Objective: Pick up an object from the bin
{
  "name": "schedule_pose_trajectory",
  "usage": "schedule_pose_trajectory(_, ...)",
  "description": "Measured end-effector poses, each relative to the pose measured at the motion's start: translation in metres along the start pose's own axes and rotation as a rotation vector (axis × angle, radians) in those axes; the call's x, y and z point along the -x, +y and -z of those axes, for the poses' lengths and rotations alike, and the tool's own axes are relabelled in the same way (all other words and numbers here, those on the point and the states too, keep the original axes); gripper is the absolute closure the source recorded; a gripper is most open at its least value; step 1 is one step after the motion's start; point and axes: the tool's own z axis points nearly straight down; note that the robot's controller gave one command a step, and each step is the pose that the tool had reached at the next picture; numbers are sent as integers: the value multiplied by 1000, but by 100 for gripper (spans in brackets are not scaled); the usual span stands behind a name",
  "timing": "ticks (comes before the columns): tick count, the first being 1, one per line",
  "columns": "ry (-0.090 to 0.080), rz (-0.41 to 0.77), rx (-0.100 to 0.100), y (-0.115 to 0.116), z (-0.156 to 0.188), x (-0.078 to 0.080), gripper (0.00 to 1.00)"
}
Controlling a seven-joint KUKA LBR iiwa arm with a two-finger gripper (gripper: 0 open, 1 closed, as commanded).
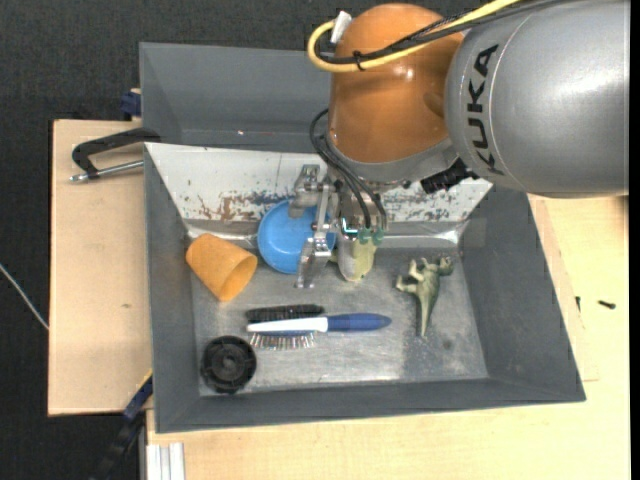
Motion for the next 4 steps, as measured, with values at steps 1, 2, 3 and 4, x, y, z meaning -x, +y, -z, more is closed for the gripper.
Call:
schedule_pose_trajectory(1,-10,195,1,-55,-169,-43,0)
schedule_pose_trajectory(2,-10,183,2,-34,-138,-55,0)
schedule_pose_trajectory(3,-4,34,0,-35,-140,-67,0)
schedule_pose_trajectory(4,-13,-96,4,-34,-167,-68,0)
